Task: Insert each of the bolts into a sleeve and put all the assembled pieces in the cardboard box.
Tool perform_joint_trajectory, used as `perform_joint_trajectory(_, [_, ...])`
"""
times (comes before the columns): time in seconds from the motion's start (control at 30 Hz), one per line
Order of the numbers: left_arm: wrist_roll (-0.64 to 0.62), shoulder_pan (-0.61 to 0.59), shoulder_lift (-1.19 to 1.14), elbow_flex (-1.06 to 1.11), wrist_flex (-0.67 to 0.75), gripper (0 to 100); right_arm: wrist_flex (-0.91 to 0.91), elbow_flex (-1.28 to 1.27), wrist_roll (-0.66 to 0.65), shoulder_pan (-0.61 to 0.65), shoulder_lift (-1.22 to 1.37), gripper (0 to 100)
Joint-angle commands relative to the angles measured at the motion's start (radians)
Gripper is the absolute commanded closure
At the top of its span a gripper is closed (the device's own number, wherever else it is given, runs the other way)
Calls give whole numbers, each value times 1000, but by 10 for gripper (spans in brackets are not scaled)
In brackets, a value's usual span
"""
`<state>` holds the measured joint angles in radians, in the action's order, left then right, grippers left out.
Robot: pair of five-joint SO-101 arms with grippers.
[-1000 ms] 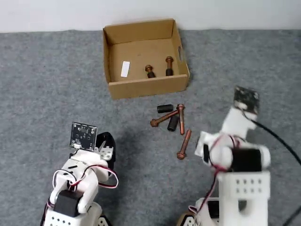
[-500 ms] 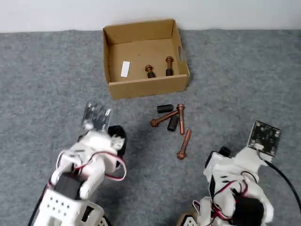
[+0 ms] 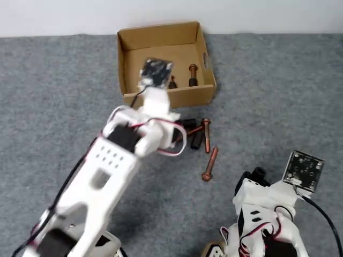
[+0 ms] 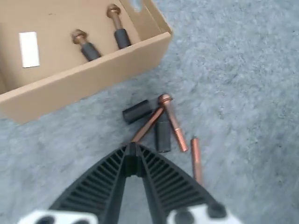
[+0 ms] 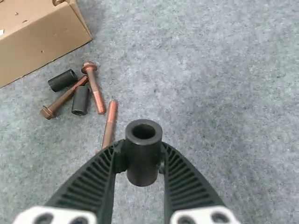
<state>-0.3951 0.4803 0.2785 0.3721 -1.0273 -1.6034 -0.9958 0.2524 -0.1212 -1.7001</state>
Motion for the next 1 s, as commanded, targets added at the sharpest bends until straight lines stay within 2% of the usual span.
perform_joint_trajectory(0.0, [-15,31,-138,-170,5,994,16,5,-5,-7,-5,991])
perform_joint_trajectory(0.33, [-15,87,-511,-524,-2,992,16,3,-5,-8,-2,991])
perform_joint_trajectory(0.67, [-15,91,-827,-797,-5,966,30,-12,-5,-8,-1,991])
perform_joint_trajectory(0.8, [-15,97,-924,-901,-69,877,30,-12,-5,-8,-1,991])
perform_joint_trajectory(0.97, [-15,101,-1057,-1070,-192,870,30,-12,-5,-8,-1,991])
